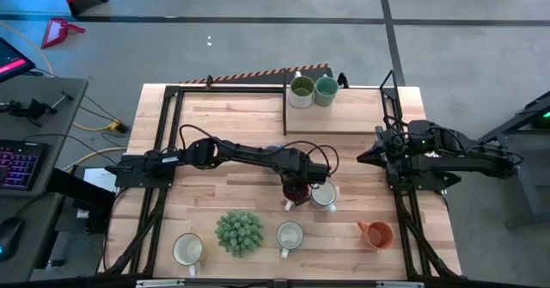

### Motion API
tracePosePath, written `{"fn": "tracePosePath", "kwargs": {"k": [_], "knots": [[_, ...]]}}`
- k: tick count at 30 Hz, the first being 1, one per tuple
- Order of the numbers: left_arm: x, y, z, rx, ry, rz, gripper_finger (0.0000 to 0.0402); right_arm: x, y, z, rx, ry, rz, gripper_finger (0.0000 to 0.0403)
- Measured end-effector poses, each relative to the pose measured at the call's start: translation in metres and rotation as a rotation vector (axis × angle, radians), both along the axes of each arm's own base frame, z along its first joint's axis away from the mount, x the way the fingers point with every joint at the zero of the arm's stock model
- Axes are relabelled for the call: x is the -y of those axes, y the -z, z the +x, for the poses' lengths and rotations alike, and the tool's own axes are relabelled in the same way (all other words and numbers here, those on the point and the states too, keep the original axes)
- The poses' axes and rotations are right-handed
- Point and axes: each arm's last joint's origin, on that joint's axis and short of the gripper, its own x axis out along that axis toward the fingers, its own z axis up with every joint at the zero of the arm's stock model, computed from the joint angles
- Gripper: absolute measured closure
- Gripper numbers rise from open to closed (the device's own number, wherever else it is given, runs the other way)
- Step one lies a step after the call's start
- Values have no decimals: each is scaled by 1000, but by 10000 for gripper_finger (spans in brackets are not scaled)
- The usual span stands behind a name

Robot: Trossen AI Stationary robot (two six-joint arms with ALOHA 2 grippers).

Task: Place coffee mugs
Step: Put the red mug on the shelf

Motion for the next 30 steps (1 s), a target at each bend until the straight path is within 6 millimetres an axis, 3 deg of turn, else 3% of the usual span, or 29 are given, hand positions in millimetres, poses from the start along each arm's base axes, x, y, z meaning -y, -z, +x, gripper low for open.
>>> {"fn": "tracePosePath", "kwargs": {"k": [18,22,30], "knots": [[-4,-11,-4,-16,-4,-46,226,-1,1,0,-7,-22,9,387],[-5,-30,-12,-19,-5,-58,219,-1,1,0,-7,-22,9,387],[-4,-88,-32,90,33,-56,218,-1,1,0,-4,-25,-1,387]]}}
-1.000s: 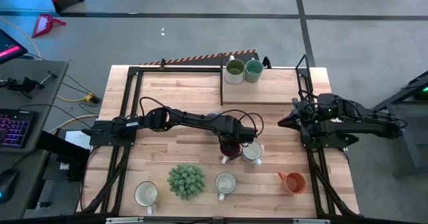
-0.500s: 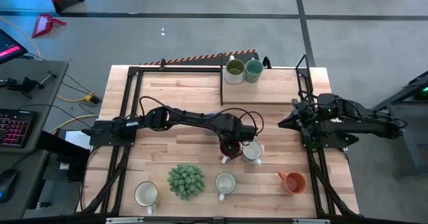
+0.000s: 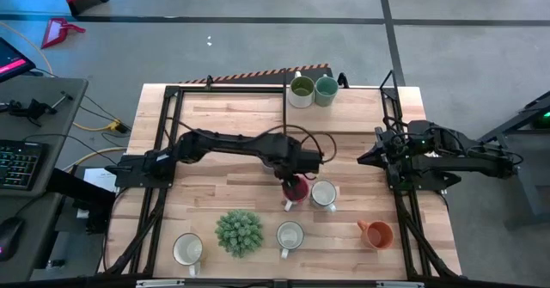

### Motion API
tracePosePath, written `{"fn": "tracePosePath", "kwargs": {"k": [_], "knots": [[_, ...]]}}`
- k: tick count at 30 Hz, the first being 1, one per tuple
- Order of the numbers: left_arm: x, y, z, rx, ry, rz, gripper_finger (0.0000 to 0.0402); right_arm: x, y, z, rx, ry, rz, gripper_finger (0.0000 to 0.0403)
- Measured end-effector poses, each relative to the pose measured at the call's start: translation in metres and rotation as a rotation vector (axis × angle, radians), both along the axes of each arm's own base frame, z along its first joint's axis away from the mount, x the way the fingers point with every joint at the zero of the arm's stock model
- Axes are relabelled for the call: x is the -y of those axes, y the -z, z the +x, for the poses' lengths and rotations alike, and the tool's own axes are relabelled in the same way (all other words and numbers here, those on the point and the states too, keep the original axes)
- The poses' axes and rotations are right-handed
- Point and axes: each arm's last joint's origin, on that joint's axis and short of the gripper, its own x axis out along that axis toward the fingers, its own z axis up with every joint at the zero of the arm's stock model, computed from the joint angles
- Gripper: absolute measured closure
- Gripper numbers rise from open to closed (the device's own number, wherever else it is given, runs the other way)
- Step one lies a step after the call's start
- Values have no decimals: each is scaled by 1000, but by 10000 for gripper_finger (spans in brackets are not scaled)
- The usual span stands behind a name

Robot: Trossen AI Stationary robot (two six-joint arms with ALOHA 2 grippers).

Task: Place coffee mugs
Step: Put the red mug on the shelf

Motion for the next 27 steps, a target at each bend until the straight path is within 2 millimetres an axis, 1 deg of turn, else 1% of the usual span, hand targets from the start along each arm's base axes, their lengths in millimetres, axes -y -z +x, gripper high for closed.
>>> {"fn": "tracePosePath", "kwargs": {"k": [4,8,11,13,17,21,24,27], "knots": [[3,-29,-17,34,45,51,218,0,-3,1,36,-6,-22,387],[15,-51,-41,-15,95,134,218,0,-5,2,55,-5,-21,387],[27,-64,-53,38,80,144,218,1,-5,2,51,10,-8,387],[32,-73,-63,51,29,155,218,1,-5,3,44,44,2,386],[44,-82,-81,81,-38,162,218,2,-6,5,56,55,-14,374],[66,-91,-104,136,-24,295,218,4,-7,7,70,104,-34,353],[82,-90,-121,165,-34,380,218,4,-8,7,84,93,-62,342],[89,-89,-142,201,-112,414,218,3,-11,8,118,78,-64,339]]}}
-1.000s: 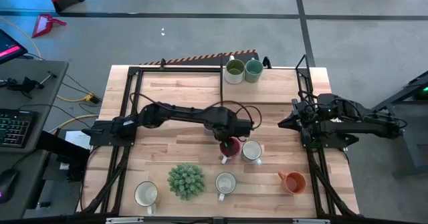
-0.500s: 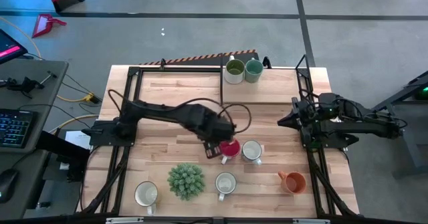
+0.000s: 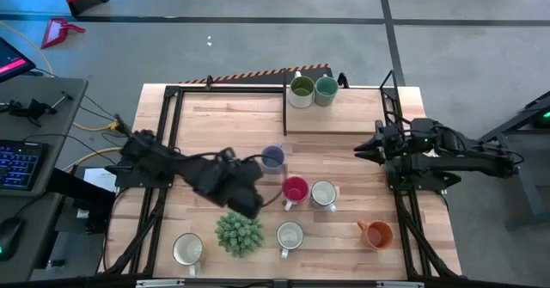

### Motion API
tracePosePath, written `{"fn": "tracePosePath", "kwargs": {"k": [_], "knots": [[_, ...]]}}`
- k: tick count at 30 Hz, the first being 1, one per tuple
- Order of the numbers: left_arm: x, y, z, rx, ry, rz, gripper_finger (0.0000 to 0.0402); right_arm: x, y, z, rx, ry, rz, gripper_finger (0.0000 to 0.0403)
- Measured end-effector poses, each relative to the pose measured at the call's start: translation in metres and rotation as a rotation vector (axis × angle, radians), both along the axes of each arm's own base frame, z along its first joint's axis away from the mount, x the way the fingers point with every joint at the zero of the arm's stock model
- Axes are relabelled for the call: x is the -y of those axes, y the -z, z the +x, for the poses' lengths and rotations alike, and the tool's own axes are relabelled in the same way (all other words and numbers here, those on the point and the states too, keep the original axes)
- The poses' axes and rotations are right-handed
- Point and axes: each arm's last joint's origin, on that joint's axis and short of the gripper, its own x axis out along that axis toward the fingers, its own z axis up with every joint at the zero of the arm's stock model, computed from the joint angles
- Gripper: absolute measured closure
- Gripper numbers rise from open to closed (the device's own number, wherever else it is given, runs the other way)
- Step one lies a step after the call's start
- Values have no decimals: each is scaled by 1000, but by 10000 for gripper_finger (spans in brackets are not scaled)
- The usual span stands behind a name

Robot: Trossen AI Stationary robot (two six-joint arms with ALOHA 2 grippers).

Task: Place coffee mugs
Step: Put the red mug on the shelf

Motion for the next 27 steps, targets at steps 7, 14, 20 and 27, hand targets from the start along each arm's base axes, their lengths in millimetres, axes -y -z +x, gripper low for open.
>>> {"fn": "tracePosePath", "kwargs": {"k": [7,14,20,27], "knots": [[3,17,-53,132,-122,54,218,0,-14,19,133,-52,21,338],[-11,38,-88,351,-123,-1,218,5,-27,58,42,-34,-26,338],[-24,43,-106,407,-19,-46,218,10,-44,102,-127,-38,-87,338],[-37,51,-143,424,56,-26,218,15,-58,143,-364,-70,-119,338]]}}
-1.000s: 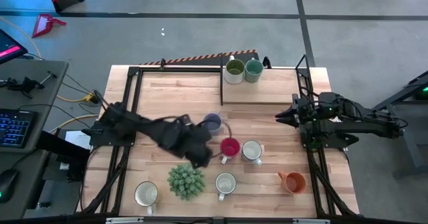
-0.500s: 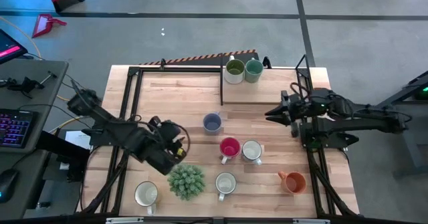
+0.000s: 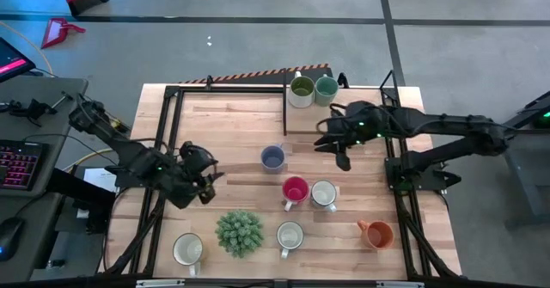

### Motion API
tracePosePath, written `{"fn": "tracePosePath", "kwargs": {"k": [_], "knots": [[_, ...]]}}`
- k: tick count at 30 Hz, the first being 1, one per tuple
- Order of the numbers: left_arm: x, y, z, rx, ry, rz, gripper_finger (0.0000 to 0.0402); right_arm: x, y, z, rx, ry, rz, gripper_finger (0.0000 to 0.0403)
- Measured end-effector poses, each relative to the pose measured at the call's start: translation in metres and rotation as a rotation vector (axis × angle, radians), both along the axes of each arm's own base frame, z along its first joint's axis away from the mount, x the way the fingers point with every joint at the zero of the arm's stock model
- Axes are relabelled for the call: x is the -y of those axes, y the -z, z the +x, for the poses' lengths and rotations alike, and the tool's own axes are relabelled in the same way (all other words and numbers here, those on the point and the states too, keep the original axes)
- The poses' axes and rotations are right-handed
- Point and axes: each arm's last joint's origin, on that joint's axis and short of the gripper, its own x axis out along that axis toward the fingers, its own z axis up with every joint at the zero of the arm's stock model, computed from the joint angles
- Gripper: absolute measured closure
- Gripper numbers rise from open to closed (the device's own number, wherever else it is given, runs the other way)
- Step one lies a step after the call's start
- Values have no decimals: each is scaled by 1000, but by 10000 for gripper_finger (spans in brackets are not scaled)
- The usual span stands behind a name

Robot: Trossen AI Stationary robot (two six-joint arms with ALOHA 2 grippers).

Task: Place coffee mugs
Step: Put the red mug on the shelf

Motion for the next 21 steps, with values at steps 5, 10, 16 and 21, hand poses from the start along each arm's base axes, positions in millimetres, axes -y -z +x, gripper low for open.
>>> {"fn": "tracePosePath", "kwargs": {"k": [5,10,16,21], "knots": [[-8,18,-31,52,46,-16,218,-1,8,21,-88,-9,10,338],[-15,33,-55,89,173,7,218,-5,24,37,-143,3,20,338],[-29,39,-74,114,328,135,218,-13,36,56,-130,-29,12,338],[-44,40,-87,198,396,137,218,-20,47,66,-157,-54,11,338]]}}
